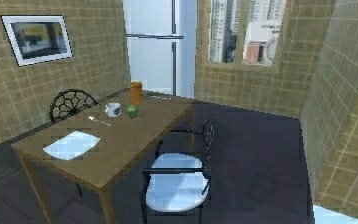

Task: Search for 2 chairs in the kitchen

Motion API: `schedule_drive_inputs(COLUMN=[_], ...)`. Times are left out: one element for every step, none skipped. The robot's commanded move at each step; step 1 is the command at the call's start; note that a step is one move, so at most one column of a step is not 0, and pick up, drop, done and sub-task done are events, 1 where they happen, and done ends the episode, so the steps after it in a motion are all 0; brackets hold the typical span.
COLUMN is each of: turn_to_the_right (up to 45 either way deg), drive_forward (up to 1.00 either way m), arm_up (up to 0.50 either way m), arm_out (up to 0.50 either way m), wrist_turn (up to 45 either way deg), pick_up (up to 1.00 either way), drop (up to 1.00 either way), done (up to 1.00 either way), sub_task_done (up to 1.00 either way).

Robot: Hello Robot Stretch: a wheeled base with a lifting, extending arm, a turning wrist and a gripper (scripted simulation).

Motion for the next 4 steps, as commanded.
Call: schedule_drive_inputs(turn_to_the_right=[45.0,21.0,0.0,-45.0], drive_forward=[0.00,0.00,0.35,0.00], arm_up=[0.00,0.00,0.00,0.00], arm_out=[0.00,0.00,0.00,0.00], wrist_turn=[0.0,0.0,0.0,0.0], pick_up=[0.00,0.00,0.00,0.00], drop=[0.00,0.00,0.00,0.00], done=[0.00,0.00,0.00,0.00], sub_task_done=[0.00,0.00,0.00,0.00])
